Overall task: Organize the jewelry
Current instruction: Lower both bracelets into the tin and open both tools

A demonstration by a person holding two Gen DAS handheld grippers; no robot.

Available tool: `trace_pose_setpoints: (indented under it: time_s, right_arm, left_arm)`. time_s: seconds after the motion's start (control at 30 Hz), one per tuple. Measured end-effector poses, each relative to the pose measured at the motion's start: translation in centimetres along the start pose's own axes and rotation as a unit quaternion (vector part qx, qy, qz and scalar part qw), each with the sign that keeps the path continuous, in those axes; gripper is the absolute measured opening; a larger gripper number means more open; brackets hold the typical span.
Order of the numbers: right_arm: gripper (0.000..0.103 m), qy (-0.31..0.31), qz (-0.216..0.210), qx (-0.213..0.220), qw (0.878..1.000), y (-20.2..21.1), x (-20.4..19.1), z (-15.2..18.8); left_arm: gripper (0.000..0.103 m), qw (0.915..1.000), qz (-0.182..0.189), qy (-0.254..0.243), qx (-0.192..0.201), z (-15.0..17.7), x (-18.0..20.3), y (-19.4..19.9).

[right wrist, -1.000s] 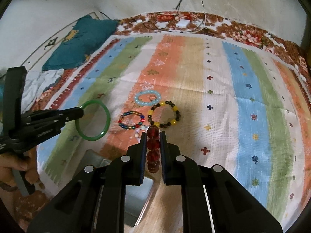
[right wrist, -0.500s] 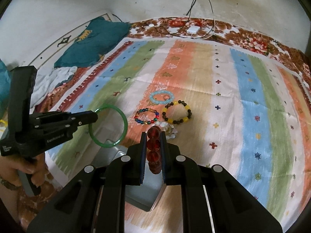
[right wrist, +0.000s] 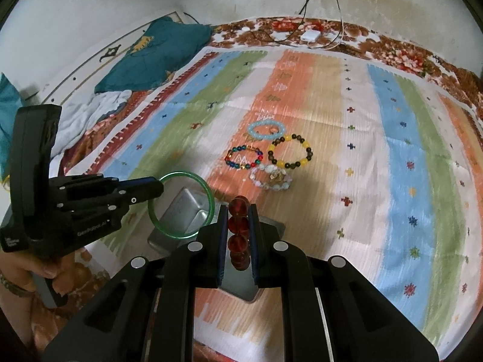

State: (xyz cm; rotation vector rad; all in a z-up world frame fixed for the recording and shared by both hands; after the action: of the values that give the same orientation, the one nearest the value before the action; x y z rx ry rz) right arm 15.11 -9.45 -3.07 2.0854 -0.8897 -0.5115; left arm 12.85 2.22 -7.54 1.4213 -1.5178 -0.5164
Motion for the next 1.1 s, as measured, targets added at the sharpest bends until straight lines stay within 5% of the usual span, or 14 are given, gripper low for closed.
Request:
trace_pose_setpoints:
  time_s: [0.13, 0.17, 0.2, 0.27, 0.73, 0.9, 1.1]
  right_arm:
    - [0.015, -0.009, -0.017, -0.011, 1.000, -0.4, -0.2, 0.8]
    - [0.021, -0.013, -0.021, -0.013, 1.000, -0.5, -0.2, 0.8]
    - [0.040, -0.017, -0.023, -0.015, 0.999, -0.6, -0.1, 1.0]
    - [0.049, -0.019, -0.017, -0.010, 1.000, -0.5, 0.2, 0.9]
    - [0.062, -0.039, 0.015, -0.022, 0.999, -1.6, 2.6, 1.0]
    - [0.068, -0.046, 0.019, -0.033, 0.998, -2.5, 3.6, 1.0]
    - [0.079, -0.056, 0.026, -0.045, 0.997, -3.7, 4.6, 0.7]
  left_arm:
    - [0.010, 0.9996, -0.002, -0.004, -0.029, 1.1, 0.3, -1.0]
    - [0.011, 0.9994, -0.005, -0.001, -0.034, 1.2, 0.2, -1.2]
    - [0.012, 0.9994, -0.010, 0.003, -0.032, 1.2, 0.0, -1.3]
    - [0.021, 0.9995, -0.013, 0.011, -0.025, 0.8, -0.5, -1.2]
    - [0.062, 0.9986, -0.022, 0.047, -0.013, -0.9, -2.5, -0.9]
    - [0.085, 0.9985, -0.032, 0.044, 0.000, -1.8, -2.6, -1.2]
    - [0.097, 0.9970, -0.048, 0.059, 0.009, -3.0, -3.3, -1.9]
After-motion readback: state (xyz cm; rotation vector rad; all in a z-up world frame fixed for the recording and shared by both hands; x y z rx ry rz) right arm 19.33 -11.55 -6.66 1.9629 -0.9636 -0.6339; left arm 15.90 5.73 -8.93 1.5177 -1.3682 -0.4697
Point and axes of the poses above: each gripper's, at about its wrist camera, not at the fingertips, and y roughly against the way its jaws point, x to its right, z to its underside, the point moved 6 cm from there along -y, roughly the way its jaws point, and after that the axes turned 15 degrees about y, right-handed, at the moved point
